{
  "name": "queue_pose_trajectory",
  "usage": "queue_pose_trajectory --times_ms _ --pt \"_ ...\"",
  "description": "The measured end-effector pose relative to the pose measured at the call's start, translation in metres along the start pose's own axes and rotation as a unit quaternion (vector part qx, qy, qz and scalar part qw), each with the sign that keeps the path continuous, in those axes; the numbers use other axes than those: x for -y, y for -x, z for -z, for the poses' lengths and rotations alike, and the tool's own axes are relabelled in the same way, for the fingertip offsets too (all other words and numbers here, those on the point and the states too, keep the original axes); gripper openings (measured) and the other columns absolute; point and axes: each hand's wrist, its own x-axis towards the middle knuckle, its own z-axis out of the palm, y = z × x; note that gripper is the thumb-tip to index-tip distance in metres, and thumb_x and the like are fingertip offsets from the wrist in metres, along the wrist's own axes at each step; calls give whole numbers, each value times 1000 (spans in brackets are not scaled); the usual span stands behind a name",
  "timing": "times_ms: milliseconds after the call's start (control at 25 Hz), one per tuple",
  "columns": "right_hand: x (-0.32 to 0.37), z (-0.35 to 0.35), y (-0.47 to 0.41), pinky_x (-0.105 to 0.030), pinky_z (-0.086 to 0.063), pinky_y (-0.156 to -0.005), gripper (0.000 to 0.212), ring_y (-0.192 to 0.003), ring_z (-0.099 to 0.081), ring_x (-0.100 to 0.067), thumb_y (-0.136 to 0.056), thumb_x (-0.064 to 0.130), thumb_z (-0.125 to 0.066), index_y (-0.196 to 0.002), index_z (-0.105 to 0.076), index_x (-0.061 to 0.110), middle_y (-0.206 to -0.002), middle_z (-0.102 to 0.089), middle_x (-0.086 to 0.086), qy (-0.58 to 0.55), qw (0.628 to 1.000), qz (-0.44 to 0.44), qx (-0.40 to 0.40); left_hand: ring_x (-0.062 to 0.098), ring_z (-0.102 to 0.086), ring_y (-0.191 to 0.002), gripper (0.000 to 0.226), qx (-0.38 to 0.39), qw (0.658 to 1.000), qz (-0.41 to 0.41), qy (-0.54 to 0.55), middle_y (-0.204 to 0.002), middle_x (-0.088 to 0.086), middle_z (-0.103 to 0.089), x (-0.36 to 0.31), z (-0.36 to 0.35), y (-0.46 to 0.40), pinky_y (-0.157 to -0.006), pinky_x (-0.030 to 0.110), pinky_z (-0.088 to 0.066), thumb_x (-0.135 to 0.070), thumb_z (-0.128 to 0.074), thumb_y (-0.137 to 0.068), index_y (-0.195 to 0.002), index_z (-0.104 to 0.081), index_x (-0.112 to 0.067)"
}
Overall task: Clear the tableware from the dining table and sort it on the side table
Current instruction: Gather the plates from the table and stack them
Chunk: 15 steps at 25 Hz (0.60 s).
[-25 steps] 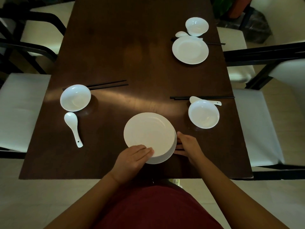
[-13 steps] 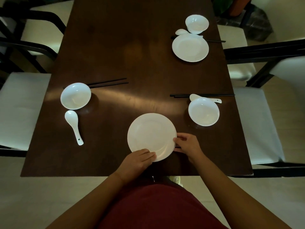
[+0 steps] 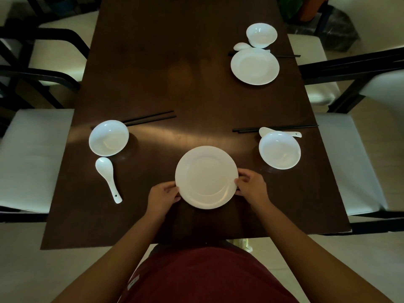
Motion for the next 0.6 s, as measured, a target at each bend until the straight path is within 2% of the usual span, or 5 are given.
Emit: queue_pose_trajectory --times_ms 120,240,320,480,600 --pt "20 -6 -11 -37 -59 -72 30 -84 -65 -22 -85 3 -57 -111 -67 15 -93 -64 1 26 999 29 -22 10 -62 -79 25 5 995 69 78 -93 7 -65 -16 2 -16 -74 27 -53 -4 -60 -87 -111 -64 -1" --pt "39 -13 -27 -40 -58 -78 28 -85 -61 -19 -86 7 -59 -113 -66 14 -95 -61 1 50 997 29 -45 16 -63 -87 25 10 989 96 113 -103 10 -66 -32 2 -37 -79 31 -52 -3 -61 -85 -110 -64 -3" --pt "52 -19 -40 -37 -56 -80 23 -82 -60 -18 -88 10 -58 -109 -67 13 -90 -61 1 85 994 27 -66 19 -63 -93 32 9 987 97 129 -106 8 -65 -43 -1 -52 -80 32 -53 -1 -62 -83 -114 -62 -4" --pt "85 -25 -69 -21 -44 -56 18 -69 -56 -14 -86 7 -52 -91 -69 10 -90 -70 -9 204 974 64 -73 17 -61 -86 42 -40 986 77 139 -105 9 -64 -71 -14 -83 -78 31 -53 7 -61 -80 -121 -59 -4" --pt "113 -21 -101 -25 -44 -68 20 -77 -56 -18 -87 4 -51 -99 -66 6 -97 -69 -12 246 962 96 -67 17 -61 -85 42 -74 989 51 120 -112 12 -66 -91 -24 -110 -76 31 -53 7 -60 -81 -121 -59 -4"
